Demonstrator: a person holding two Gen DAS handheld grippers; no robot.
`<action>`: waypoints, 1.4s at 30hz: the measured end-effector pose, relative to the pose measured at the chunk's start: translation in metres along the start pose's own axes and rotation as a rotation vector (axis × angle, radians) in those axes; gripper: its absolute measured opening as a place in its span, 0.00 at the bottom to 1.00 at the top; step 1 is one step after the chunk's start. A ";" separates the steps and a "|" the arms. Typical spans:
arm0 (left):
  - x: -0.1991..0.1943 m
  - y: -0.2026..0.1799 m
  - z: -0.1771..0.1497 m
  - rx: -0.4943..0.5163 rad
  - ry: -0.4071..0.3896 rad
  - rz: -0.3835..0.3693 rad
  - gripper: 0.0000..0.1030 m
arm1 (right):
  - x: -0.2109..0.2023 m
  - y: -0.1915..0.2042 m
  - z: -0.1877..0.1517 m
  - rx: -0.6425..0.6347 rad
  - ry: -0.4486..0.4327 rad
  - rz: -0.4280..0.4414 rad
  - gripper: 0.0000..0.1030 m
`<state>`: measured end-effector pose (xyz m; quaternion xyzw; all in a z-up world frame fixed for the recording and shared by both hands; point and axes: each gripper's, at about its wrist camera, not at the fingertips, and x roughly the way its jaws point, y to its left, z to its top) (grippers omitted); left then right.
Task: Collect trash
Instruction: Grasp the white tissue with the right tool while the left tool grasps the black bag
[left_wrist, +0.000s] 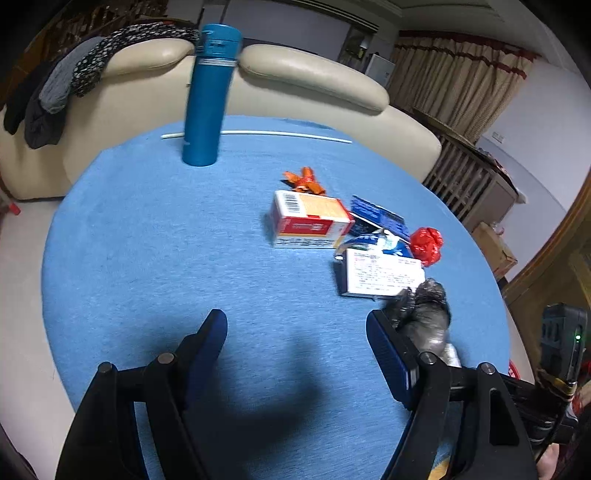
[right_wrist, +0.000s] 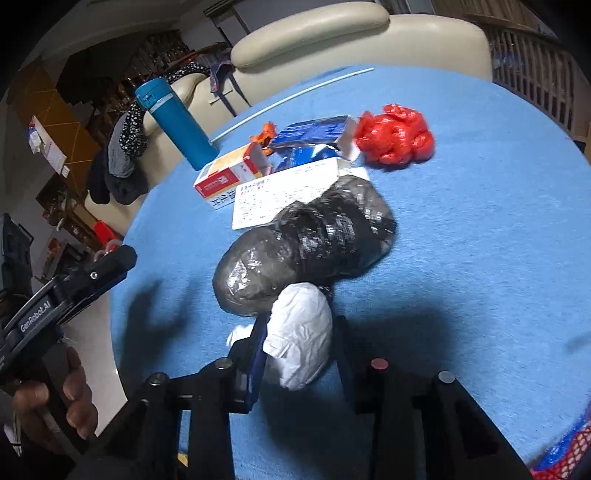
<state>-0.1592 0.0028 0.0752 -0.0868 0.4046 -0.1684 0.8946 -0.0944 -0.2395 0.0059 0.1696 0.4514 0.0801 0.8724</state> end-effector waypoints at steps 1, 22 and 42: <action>0.001 -0.004 0.001 0.012 0.003 -0.012 0.76 | 0.002 0.002 0.000 -0.007 0.008 0.013 0.28; 0.093 -0.124 -0.001 0.361 0.277 -0.124 0.40 | -0.073 -0.091 -0.023 0.216 -0.125 -0.025 0.27; 0.012 -0.053 0.015 0.132 0.087 -0.011 0.31 | -0.069 -0.037 -0.008 0.096 -0.149 0.000 0.27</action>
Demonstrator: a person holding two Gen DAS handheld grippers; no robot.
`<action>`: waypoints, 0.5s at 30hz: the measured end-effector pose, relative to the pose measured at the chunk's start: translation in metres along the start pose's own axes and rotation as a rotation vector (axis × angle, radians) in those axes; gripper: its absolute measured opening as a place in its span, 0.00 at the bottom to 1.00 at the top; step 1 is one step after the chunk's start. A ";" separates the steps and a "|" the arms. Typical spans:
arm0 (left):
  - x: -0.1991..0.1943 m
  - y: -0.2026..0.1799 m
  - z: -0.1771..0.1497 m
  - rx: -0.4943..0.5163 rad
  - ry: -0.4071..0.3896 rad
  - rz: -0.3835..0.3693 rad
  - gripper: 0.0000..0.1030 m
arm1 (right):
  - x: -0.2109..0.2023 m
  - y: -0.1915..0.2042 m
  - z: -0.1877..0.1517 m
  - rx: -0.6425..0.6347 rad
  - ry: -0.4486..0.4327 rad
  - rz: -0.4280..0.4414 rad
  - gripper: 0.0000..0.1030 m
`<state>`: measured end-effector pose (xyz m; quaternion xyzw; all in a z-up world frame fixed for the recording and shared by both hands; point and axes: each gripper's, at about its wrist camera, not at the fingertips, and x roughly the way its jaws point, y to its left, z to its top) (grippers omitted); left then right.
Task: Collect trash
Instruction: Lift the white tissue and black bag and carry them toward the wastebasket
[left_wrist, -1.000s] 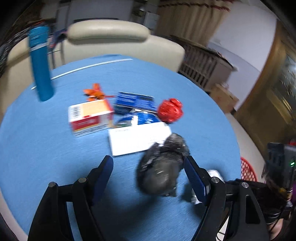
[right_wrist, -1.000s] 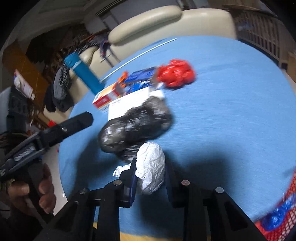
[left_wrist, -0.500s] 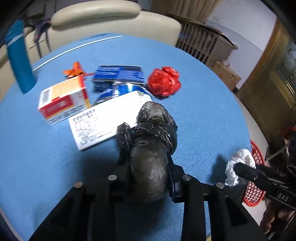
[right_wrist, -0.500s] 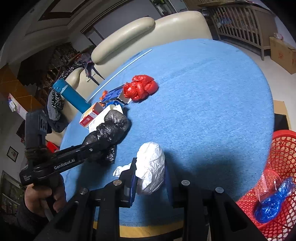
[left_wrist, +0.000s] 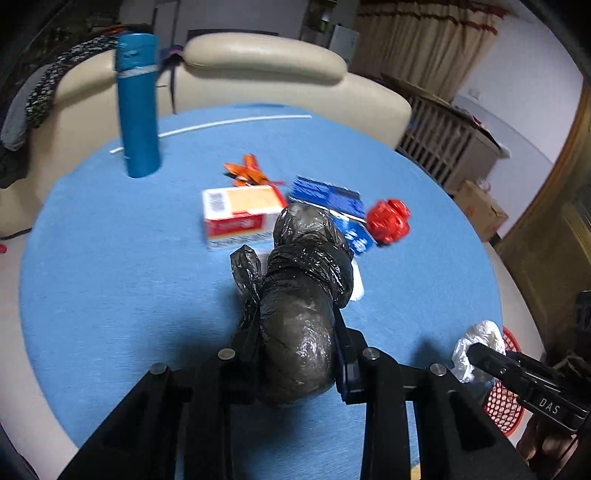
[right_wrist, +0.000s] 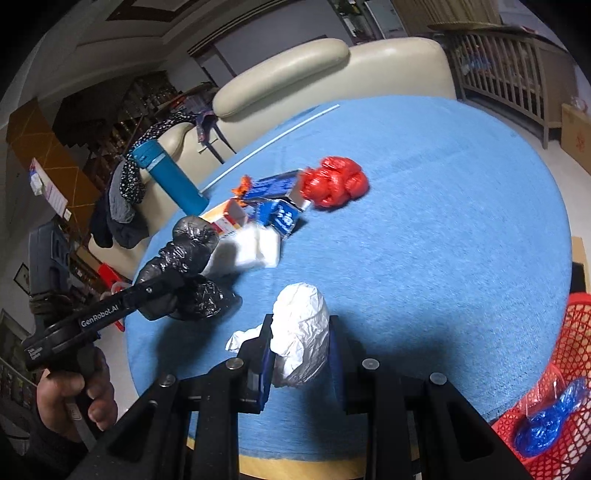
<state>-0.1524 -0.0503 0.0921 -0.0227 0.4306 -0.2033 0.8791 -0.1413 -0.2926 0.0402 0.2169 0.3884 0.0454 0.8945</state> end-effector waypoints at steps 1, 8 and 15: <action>-0.001 0.003 0.001 -0.006 -0.008 0.006 0.31 | 0.000 0.005 0.001 -0.009 -0.005 0.000 0.27; -0.017 0.020 0.002 -0.044 -0.050 0.036 0.31 | -0.002 0.022 0.008 -0.037 -0.020 0.000 0.27; -0.024 0.024 0.003 -0.061 -0.077 0.054 0.31 | -0.007 0.029 0.014 -0.052 -0.041 0.003 0.27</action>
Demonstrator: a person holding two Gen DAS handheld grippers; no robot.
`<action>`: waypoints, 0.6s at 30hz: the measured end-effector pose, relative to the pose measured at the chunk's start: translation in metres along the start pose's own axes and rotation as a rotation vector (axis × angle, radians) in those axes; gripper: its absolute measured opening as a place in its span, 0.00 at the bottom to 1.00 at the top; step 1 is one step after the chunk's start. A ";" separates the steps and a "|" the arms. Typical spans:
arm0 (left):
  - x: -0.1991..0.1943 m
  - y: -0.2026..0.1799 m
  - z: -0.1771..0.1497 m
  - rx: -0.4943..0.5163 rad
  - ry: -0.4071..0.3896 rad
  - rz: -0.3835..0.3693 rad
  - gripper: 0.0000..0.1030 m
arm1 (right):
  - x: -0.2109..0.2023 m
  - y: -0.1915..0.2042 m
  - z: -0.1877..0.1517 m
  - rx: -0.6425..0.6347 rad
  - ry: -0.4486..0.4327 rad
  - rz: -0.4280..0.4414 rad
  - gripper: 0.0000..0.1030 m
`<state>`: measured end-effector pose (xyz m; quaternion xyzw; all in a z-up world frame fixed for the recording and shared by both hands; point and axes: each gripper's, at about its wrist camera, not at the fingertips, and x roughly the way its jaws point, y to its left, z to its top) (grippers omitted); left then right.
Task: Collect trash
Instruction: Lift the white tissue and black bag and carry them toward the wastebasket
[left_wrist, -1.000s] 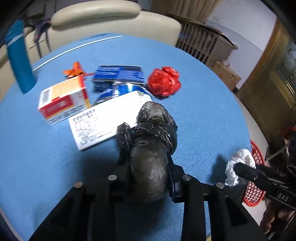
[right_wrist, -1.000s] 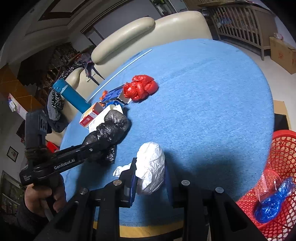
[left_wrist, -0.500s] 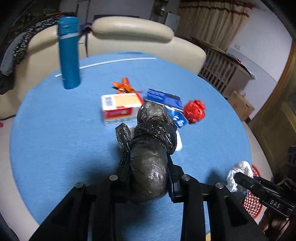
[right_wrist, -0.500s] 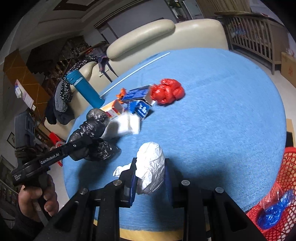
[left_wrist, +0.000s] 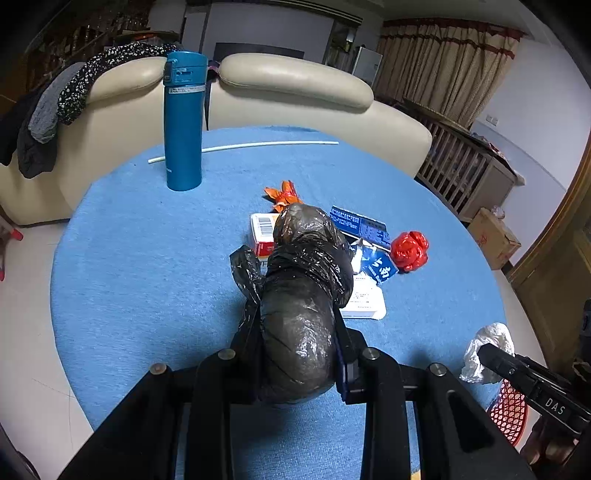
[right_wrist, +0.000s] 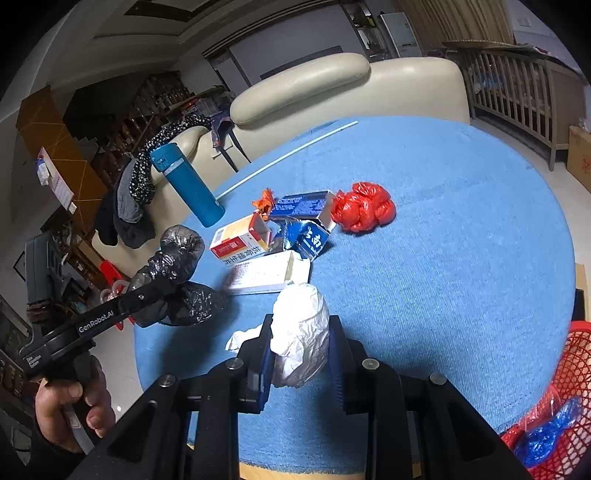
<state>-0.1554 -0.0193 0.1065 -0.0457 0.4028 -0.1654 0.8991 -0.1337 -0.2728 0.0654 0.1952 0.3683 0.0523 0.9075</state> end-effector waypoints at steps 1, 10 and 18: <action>0.000 0.000 0.000 0.002 -0.001 0.004 0.31 | 0.000 0.000 0.001 0.000 -0.004 0.000 0.27; -0.002 -0.003 -0.001 0.002 -0.004 0.024 0.31 | 0.003 0.004 0.006 -0.023 -0.015 -0.020 0.27; -0.001 -0.005 0.000 0.000 -0.002 0.035 0.31 | 0.003 0.004 0.006 -0.032 -0.036 -0.052 0.28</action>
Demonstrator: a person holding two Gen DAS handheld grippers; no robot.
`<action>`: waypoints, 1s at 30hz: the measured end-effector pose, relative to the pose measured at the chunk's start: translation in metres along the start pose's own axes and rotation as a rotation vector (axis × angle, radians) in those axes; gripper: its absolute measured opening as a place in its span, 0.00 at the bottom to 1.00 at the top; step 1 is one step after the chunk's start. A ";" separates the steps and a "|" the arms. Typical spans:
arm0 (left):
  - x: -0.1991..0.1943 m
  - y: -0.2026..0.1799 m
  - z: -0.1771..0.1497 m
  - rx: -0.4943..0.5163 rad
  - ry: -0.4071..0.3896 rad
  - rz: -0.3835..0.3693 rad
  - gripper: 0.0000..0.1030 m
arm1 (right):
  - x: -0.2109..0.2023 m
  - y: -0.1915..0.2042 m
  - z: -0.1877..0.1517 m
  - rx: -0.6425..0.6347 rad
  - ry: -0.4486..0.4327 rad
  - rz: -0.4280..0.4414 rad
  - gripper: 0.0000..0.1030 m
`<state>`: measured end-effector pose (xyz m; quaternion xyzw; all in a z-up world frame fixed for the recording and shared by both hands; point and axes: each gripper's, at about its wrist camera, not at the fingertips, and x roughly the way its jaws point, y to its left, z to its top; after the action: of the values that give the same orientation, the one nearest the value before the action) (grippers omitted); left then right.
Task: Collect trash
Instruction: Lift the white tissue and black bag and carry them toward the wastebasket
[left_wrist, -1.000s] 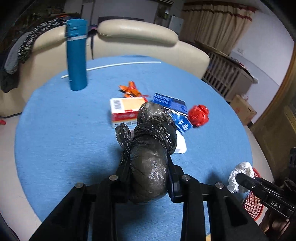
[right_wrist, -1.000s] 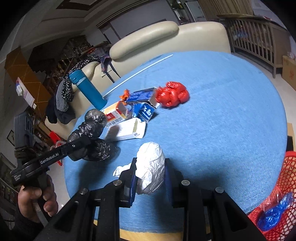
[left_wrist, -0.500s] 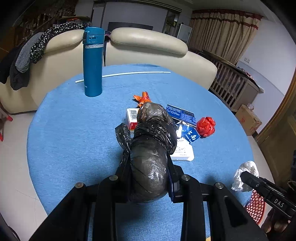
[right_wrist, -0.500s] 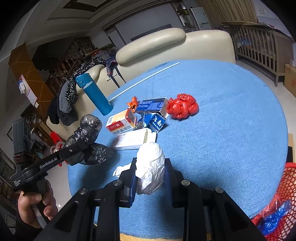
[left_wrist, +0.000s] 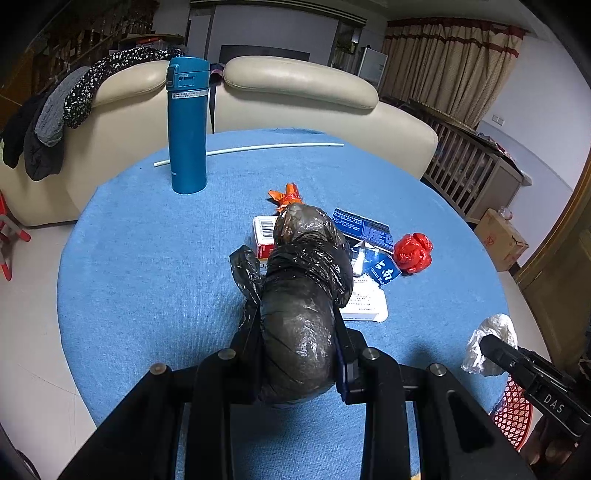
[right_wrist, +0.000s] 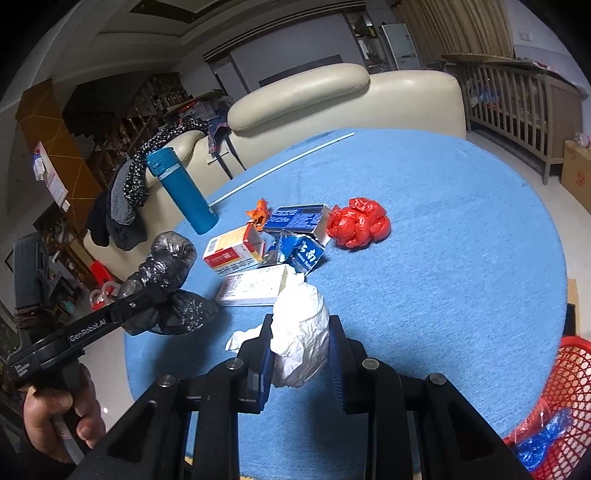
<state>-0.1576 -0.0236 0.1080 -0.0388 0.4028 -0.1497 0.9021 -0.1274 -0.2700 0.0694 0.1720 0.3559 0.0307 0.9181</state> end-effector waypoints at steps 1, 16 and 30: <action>0.001 0.000 0.000 0.001 0.003 0.002 0.31 | 0.000 0.000 0.000 0.003 -0.003 -0.001 0.28; 0.007 -0.014 0.003 0.024 0.020 0.029 0.31 | 0.003 0.001 0.001 -0.003 -0.024 -0.024 0.26; 0.000 -0.038 0.003 0.069 0.009 0.018 0.31 | -0.026 -0.011 -0.001 0.022 -0.079 -0.052 0.26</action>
<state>-0.1641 -0.0603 0.1172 -0.0032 0.4018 -0.1557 0.9024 -0.1479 -0.2847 0.0820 0.1739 0.3241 -0.0037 0.9299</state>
